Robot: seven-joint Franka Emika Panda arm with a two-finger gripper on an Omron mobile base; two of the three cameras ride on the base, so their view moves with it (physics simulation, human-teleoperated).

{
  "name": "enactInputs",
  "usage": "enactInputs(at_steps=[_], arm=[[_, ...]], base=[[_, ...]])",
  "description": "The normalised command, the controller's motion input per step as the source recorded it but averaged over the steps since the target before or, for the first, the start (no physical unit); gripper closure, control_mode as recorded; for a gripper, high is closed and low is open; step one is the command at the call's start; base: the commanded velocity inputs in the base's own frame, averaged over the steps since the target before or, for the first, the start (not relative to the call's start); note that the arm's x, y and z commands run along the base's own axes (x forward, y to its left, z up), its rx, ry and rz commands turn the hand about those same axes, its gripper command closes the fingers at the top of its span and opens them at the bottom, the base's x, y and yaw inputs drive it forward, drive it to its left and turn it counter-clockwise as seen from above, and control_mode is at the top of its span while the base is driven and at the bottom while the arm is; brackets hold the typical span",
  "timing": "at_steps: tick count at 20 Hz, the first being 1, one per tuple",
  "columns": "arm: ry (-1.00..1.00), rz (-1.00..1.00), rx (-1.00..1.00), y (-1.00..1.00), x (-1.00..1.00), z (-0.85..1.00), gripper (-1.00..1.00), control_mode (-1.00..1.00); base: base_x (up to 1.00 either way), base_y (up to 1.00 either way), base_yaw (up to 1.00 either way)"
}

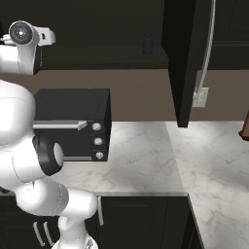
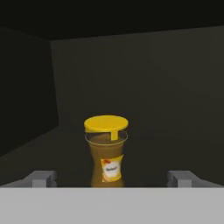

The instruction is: Collect the turmeric, mayonnaise, and shaker from the cabinet and place them next to the stove.

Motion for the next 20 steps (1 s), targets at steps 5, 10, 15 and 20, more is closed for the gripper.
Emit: enactInputs(at_steps=[5, 10, 15, 20], arm=[[0.01, 0.0, 0.0, 0.16, 0.28, 0.0, -1.0, -1.0], [0.01, 0.0, 0.0, 0.14, 0.3, 0.0, -1.0, -1.0], [0.01, 0.0, 0.0, 0.1, 0.18, 0.0, -1.0, -1.0], [0.01, 0.0, 0.0, 0.18, 0.11, 0.0, -1.0, -1.0]], base=[[0.0, 0.0, 0.0], [0.0, 0.0, 0.0], [0.0, 0.0, 0.0], [0.0, 0.0, 0.0]])
